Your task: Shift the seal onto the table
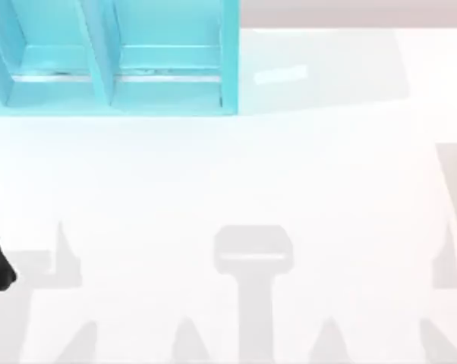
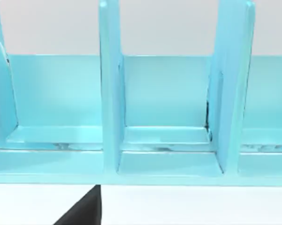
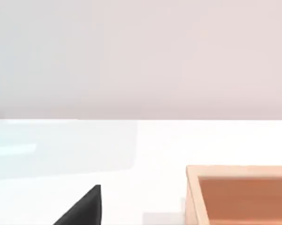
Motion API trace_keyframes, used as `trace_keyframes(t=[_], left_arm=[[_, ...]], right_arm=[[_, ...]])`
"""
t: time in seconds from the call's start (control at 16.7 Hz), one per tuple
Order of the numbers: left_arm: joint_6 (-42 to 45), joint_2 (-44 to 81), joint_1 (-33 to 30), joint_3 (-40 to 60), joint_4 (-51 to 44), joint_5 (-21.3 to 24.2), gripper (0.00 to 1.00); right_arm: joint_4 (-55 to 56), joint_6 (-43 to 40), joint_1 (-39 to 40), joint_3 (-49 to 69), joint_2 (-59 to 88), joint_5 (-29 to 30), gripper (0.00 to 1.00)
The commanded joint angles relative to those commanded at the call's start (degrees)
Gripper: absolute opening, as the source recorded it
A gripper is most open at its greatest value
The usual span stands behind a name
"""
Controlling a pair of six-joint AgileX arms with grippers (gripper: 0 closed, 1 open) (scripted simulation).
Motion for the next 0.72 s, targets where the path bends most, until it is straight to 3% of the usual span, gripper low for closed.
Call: trace_keyframes(t=[0.3,0.72], left_arm=[[0.0,0.0,0.0,0.0,0.0,0.0,1.00],[0.0,0.0,0.0,0.0,0.0,0.0,1.00]], right_arm=[[-3.2,-1.2,-1.5,3.6,3.7,0.1,1.00],[-24.3,-9.5,-10.8,27.2,31.3,0.5,1.00]])
